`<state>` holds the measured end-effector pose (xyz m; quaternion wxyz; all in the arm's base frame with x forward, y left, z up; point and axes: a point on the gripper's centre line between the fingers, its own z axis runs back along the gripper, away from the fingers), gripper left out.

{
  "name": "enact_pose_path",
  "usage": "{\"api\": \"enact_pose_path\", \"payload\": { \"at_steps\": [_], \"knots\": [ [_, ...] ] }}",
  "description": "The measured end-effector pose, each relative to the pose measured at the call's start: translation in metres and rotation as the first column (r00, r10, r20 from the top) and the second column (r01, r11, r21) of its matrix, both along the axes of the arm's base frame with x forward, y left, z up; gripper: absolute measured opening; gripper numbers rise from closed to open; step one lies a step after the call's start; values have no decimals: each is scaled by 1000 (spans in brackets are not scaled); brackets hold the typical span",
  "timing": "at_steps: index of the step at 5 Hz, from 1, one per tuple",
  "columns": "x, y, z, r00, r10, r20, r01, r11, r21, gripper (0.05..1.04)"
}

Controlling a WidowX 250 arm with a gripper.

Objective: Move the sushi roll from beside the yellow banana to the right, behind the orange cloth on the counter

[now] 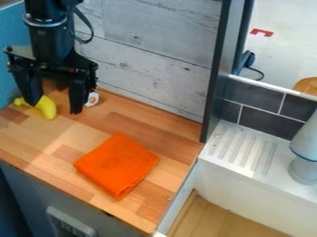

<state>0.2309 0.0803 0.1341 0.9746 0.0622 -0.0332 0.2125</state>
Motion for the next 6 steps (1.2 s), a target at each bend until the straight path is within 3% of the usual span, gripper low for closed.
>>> {"api": "enact_pose_path", "payload": {
  "at_steps": [1, 3, 4, 5, 6],
  "knots": [
    [-2, -1, -6, 1000, -1, -23, 1, 1000, -8, 1000],
    [-1, -2, -7, 1000, -6, -23, 6, 1000, -12, 1000],
    [18, 17, -30, 998, -51, -28, 50, 997, -66, 1000],
    [55, 56, -42, 971, -232, 63, 237, 966, -102, 1000],
    [80, 94, -52, 917, -379, 127, 392, 913, -108, 1000]
  ]
}}
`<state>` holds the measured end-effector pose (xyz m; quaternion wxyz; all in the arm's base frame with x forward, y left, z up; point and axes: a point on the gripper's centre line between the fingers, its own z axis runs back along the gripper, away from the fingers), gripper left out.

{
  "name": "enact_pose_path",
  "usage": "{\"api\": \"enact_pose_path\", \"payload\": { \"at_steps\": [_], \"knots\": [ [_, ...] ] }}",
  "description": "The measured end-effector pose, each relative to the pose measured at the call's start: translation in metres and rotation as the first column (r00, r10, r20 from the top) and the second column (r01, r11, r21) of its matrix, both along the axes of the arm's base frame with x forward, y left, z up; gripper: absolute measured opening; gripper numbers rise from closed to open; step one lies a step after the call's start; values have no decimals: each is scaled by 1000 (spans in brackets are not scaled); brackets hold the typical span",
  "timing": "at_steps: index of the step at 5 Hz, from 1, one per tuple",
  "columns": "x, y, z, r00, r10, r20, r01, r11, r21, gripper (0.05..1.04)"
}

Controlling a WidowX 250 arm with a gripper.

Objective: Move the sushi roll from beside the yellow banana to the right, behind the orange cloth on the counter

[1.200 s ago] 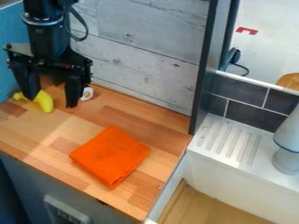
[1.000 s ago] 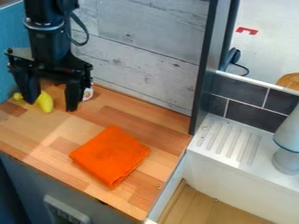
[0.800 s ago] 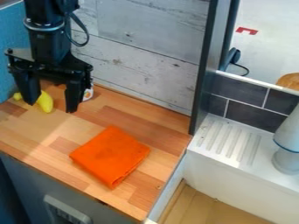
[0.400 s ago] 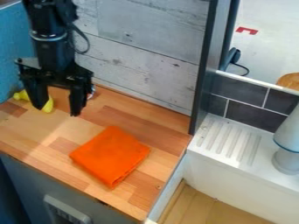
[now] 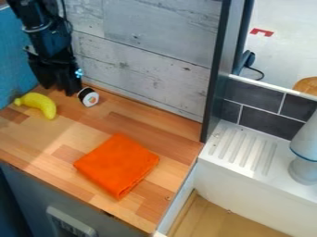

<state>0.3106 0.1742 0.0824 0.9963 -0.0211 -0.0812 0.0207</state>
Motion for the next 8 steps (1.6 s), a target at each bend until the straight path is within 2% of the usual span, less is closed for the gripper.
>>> {"api": "enact_pose_path", "payload": {
  "at_steps": [1, 2, 3, 6, 8],
  "knots": [
    [20, 16, -3, 995, -85, 51, 83, 996, 25, 1000],
    [33, 23, -10, 985, -149, 92, 141, 986, 87, 1000],
    [49, 22, -20, 976, -194, 100, 180, 975, 133, 1000],
    [87, 42, -53, 979, -191, 75, 176, 970, 167, 1000],
    [92, 48, -68, 984, -169, 53, 159, 974, 161, 1000]
  ]
}}
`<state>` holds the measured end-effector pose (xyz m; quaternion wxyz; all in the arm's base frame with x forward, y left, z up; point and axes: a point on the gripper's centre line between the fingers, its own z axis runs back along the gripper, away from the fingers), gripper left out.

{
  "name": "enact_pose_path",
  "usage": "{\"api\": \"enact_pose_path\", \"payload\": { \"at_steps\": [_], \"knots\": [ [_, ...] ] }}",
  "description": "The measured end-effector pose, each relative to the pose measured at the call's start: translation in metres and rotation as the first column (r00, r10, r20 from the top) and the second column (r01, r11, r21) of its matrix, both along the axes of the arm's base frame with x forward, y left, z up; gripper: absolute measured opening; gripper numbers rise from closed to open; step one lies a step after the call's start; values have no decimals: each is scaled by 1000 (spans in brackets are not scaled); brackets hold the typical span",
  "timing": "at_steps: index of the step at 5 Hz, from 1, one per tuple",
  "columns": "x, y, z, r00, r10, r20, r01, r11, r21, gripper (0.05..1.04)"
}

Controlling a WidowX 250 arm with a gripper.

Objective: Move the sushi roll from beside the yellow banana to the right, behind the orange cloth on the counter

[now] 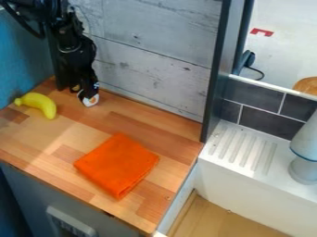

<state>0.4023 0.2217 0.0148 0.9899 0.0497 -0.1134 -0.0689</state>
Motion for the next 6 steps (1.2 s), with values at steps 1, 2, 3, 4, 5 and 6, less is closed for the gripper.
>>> {"api": "enact_pose_path", "payload": {
  "at_steps": [1, 2, 3, 4, 5, 6],
  "knots": [
    [2, 2, -6, 1000, 9, -13, -9, 1000, 0, 1000],
    [1, -1, -22, 999, 15, -46, -15, 1000, -6, 961],
    [4, -8, -28, 998, 15, -66, -16, 1000, -11, 744],
    [5, -9, -28, 998, 33, -58, -34, 999, -21, 691],
    [1, -18, -22, 998, 37, -46, -39, 998, -58, 690],
    [2, -44, 15, 1000, -17, 22, 18, 997, -70, 690]
  ]
}}
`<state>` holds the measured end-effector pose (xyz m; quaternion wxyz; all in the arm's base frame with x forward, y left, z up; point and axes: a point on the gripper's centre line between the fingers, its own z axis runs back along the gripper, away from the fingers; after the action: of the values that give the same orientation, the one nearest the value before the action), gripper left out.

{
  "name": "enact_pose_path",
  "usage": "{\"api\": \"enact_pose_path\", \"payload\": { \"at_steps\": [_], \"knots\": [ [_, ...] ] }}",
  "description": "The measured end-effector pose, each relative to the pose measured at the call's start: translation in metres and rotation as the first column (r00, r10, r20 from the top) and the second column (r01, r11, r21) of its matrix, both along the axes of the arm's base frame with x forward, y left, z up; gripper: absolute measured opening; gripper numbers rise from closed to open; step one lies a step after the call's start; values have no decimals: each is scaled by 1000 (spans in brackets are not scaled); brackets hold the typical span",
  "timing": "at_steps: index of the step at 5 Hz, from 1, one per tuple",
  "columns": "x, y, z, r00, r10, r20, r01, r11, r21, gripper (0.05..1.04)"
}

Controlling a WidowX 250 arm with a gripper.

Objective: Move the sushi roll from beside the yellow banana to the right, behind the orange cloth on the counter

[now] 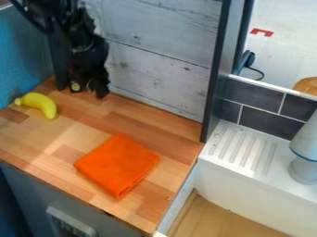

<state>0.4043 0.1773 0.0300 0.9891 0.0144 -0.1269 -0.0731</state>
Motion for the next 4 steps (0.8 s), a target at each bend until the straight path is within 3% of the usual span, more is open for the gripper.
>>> {"api": "enact_pose_path", "payload": {
  "at_steps": [1, 2, 3, 4],
  "knots": [
    [-2, -56, 15, 991, -133, 10, 133, 991, 14, 690],
    [-8, -110, 4, 962, -271, -24, 272, 962, 24, 691],
    [-5, -143, -2, 939, -343, -40, 345, 938, 43, 690],
    [-8, -155, -26, 923, -373, -92, 378, 925, 36, 691]
  ]
}}
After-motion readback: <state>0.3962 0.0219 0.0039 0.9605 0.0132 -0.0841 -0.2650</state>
